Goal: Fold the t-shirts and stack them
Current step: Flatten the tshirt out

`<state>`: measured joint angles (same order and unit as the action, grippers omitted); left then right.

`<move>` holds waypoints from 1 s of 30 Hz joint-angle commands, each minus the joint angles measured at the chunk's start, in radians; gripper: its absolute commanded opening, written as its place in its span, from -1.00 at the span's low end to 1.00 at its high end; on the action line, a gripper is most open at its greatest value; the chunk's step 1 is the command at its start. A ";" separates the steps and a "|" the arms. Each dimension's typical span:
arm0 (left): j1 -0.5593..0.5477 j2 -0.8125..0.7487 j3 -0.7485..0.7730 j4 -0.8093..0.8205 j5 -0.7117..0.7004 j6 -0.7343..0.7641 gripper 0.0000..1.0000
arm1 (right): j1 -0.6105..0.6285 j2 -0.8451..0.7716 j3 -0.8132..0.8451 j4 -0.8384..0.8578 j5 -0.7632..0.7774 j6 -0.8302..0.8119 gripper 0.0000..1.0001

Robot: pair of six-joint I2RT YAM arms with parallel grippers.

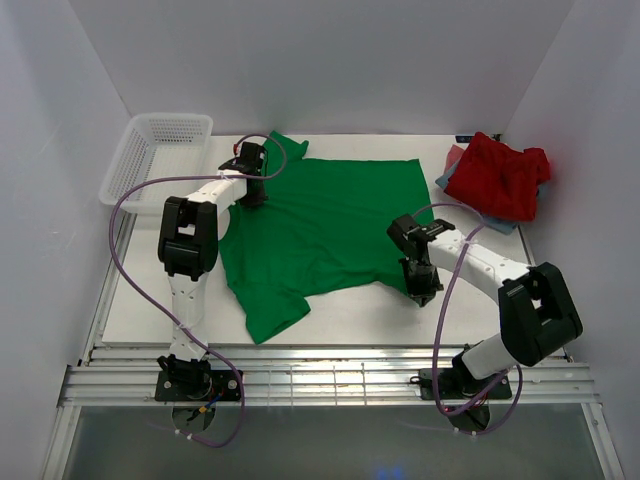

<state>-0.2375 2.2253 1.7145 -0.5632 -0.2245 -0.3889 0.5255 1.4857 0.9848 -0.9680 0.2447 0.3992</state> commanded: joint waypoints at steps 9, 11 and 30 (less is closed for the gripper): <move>0.007 -0.003 0.098 -0.056 0.068 0.030 -0.88 | 0.045 0.010 0.116 -0.066 0.134 0.041 0.04; 0.006 0.005 0.208 -0.079 0.048 0.036 -0.50 | 0.027 0.095 0.210 -0.066 0.154 -0.009 0.06; 0.032 0.149 0.467 0.066 -0.036 0.182 0.14 | -0.314 0.699 0.879 0.153 -0.047 -0.243 -0.02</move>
<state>-0.2111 2.3791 2.1895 -0.5987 -0.2188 -0.2687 0.2520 2.1670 1.7939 -0.8669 0.2565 0.1902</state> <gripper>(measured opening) 0.571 0.492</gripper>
